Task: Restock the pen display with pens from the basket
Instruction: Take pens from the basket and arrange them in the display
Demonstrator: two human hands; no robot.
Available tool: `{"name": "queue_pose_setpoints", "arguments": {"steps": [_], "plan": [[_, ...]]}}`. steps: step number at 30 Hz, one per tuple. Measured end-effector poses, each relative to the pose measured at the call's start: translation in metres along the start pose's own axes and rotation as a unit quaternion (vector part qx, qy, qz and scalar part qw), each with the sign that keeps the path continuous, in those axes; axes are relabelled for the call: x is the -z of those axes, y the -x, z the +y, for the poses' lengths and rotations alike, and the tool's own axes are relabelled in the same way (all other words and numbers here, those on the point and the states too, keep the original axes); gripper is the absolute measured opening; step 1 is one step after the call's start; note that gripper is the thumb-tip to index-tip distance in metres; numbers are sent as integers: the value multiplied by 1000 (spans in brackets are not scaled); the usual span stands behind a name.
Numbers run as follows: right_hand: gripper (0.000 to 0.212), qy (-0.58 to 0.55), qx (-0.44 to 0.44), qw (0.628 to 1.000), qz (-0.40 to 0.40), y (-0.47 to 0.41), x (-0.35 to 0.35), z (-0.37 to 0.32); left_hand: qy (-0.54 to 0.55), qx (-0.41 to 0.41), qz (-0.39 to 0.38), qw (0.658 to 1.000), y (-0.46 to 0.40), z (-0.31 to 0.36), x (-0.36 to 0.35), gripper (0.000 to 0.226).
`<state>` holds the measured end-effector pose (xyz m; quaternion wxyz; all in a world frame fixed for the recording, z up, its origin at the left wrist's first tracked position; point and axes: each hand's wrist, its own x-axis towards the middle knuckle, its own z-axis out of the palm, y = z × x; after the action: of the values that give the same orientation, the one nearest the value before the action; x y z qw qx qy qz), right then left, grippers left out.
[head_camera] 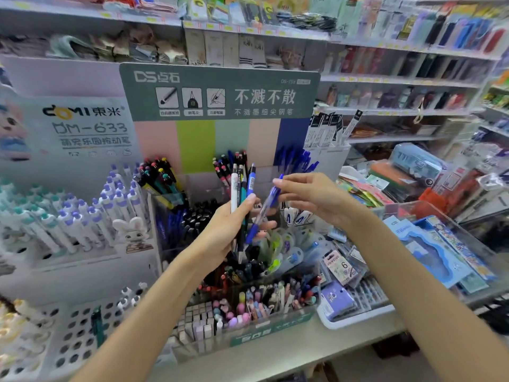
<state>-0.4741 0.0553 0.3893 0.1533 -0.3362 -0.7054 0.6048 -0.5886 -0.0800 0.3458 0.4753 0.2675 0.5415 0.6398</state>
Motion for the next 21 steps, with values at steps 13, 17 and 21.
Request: {"name": "queue_pose_setpoints", "arguments": {"steps": [13,17,21], "plan": [[15,119,231,871,417,-52,50,-15,-17,28,34,999,3,6,8,14],[16,170,203,873,410,-59,64,-25,-27,37,29,999,5,9,13,18],[20,202,154,902,348,-69,50,-5,-2,52,36,998,4,9,14,18]]}}
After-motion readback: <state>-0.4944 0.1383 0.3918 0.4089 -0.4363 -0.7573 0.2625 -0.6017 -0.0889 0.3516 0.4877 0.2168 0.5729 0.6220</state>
